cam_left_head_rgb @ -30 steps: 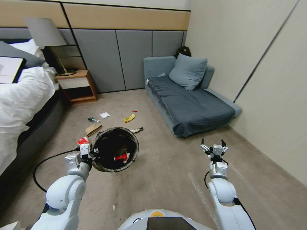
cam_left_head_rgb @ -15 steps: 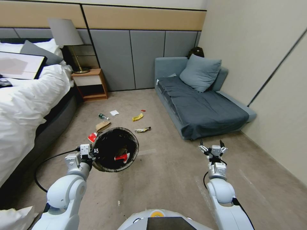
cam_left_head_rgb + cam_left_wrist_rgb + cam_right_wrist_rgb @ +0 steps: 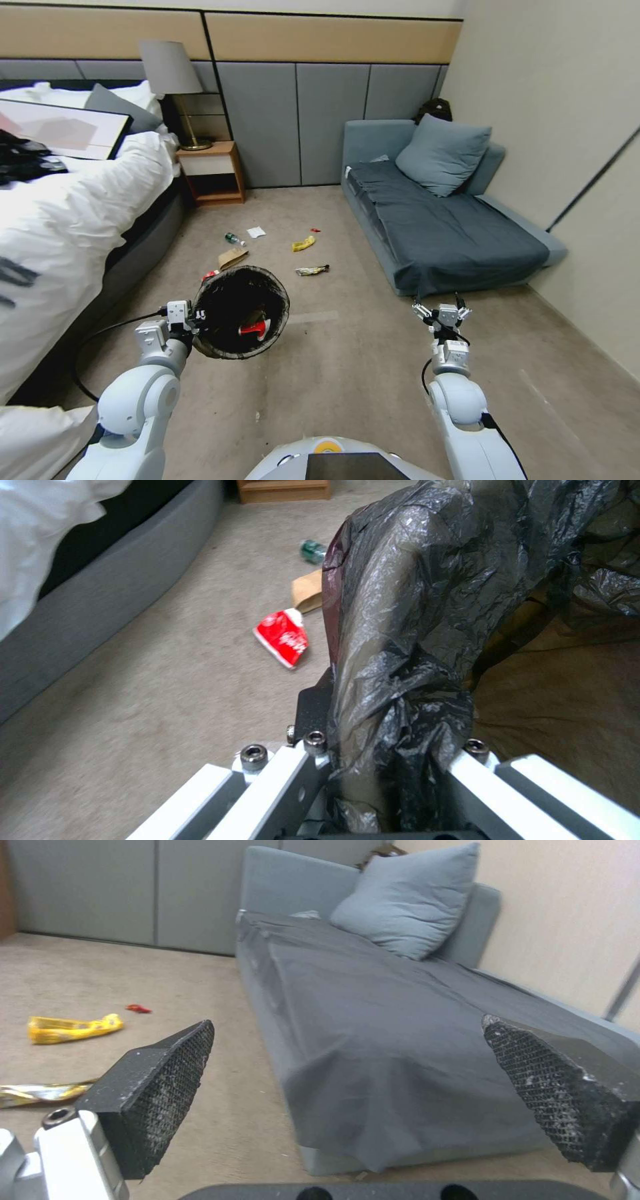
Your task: Pick up the trash bin, then pick up the garbage from the floor and place it into the trash bin.
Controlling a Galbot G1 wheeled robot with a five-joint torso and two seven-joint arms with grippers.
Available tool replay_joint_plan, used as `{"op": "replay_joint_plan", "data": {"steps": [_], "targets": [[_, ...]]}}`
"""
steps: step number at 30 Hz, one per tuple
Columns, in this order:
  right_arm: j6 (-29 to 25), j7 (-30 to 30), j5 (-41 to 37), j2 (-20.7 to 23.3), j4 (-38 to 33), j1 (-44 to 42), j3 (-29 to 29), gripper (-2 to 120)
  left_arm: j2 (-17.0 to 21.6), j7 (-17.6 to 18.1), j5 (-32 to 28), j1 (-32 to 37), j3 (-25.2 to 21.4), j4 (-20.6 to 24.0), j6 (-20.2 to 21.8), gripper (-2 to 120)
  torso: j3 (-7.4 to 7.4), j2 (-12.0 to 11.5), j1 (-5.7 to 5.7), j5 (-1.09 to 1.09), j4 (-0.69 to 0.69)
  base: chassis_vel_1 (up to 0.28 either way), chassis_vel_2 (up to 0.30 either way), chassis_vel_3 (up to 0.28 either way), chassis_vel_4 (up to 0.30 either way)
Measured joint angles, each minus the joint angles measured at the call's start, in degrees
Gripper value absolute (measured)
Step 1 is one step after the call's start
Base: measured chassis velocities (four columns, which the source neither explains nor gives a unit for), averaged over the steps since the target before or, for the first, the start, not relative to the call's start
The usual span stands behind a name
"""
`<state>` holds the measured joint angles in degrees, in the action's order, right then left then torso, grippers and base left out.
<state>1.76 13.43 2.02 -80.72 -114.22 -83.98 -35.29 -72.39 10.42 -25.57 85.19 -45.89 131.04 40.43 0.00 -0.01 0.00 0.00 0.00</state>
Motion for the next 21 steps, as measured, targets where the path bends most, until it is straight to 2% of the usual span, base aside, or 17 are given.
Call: {"op": "replay_joint_plan", "data": {"steps": [5,13,21], "targets": [[-0.3,1.3,0.5,-0.2,0.6,0.3,0.2,100,0.1,0.0,0.0,-0.1,0.0,-0.2,0.0,1,0.00,0.0,0.00,0.00,0.00,0.062,0.060,0.074,0.061],[-4.0,1.4,-1.0,-0.2,1.4,0.4,0.2,100,0.1,0.2,0.8,-0.2,0.0,-0.7,-0.6,1,0.00,0.0,0.00,0.00,0.02,0.055,0.060,0.068,0.064],[-8.9,-3.3,-2.1,-0.3,3.0,0.2,-1.6,100,-0.1,-0.8,2.6,0.2,0.0,-0.5,-0.9,1,0.00,0.0,0.00,0.01,-0.02,0.000,0.000,0.000,0.000]]}}
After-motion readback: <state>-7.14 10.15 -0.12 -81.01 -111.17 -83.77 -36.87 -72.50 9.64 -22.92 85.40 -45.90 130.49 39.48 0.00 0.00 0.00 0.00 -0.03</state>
